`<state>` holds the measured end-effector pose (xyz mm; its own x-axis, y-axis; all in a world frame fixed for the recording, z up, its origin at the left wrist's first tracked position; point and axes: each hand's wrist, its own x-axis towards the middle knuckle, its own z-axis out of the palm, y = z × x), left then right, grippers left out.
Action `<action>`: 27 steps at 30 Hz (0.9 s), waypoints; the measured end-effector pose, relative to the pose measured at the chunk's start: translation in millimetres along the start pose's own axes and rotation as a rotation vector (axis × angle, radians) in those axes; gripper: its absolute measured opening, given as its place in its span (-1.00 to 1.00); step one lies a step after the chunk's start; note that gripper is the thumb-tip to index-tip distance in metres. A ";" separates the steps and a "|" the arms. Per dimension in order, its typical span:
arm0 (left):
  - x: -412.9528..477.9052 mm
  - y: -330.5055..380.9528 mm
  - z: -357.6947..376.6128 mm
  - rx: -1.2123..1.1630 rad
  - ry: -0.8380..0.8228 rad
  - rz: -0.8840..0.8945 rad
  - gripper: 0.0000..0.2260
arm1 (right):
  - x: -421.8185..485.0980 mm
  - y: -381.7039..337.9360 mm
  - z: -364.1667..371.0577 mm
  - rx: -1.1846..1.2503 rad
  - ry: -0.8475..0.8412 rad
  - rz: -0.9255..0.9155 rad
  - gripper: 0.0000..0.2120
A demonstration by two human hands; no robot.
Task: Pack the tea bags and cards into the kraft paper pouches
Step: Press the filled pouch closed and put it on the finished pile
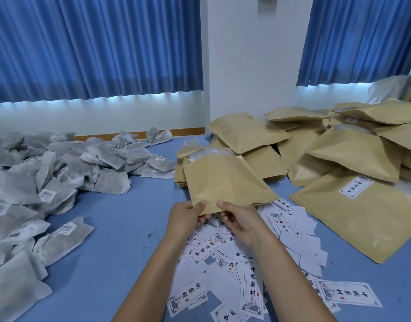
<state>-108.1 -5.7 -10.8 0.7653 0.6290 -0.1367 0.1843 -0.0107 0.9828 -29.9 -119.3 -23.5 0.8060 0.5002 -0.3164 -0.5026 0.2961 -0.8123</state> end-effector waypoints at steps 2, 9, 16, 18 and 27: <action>-3.6 -1.0 6.0 0.044 0.039 0.045 -0.76 | -3.8 4.1 4.8 -0.046 -0.040 0.006 -0.95; -8.8 -2.7 12.8 0.192 0.041 0.116 -0.61 | -4.0 9.6 9.3 0.030 0.018 -0.061 -0.91; -7.7 -0.8 13.2 0.167 0.088 0.123 -0.62 | -4.8 2.9 6.2 0.066 0.067 -0.083 -0.85; -9.6 -2.0 15.0 0.184 0.083 0.135 -0.63 | -4.2 1.5 5.3 0.060 0.090 -0.091 -0.79; -10.2 1.1 13.2 0.134 0.112 0.129 -0.60 | -3.6 -5.4 -0.6 0.100 0.132 -0.117 -0.88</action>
<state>-107.6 -22.3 -10.0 0.7156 0.6984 0.0108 0.1758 -0.1950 0.9649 -29.9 -123.2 -18.3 0.8914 0.3485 -0.2898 -0.4264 0.4280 -0.7968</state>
